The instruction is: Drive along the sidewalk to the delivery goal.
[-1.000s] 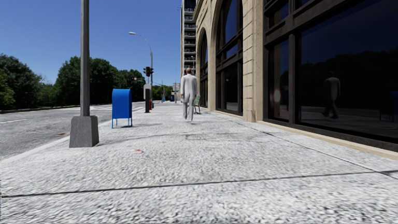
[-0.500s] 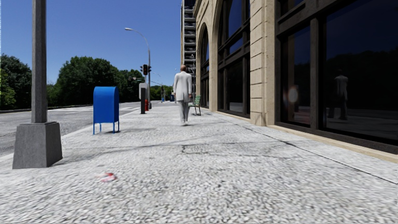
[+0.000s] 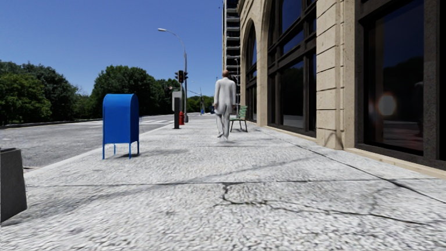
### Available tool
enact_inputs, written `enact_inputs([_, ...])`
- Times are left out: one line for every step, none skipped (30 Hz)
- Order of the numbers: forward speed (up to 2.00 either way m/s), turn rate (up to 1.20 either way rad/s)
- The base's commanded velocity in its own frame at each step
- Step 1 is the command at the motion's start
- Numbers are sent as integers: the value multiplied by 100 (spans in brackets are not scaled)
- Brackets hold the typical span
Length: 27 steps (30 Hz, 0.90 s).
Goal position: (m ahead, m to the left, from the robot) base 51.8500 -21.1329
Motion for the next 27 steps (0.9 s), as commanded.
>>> enact_inputs([200, 0])
enact_inputs([200, 0])
enact_inputs([200, 0])
enact_inputs([200, 0])
enact_inputs([200, 0])
enact_inputs([200, 0])
enact_inputs([200, 0])
enact_inputs([200, 8])
enact_inputs([200, 60])
enact_inputs([200, 66])
enact_inputs([200, 66])
enact_inputs([200, 67])
enact_inputs([200, 21])
enact_inputs([200, 5])
enact_inputs([200, 0])
enact_inputs([200, 0])
enact_inputs([200, 0])
enact_inputs([200, 0])
enact_inputs([200, 0])
enact_inputs([200, 0])
enact_inputs([200, 0])
enact_inputs([200, 0])
enact_inputs([200, 0])
enact_inputs([200, 0])
enact_inputs([200, 0])
enact_inputs([200, 0])
enact_inputs([200, 0])
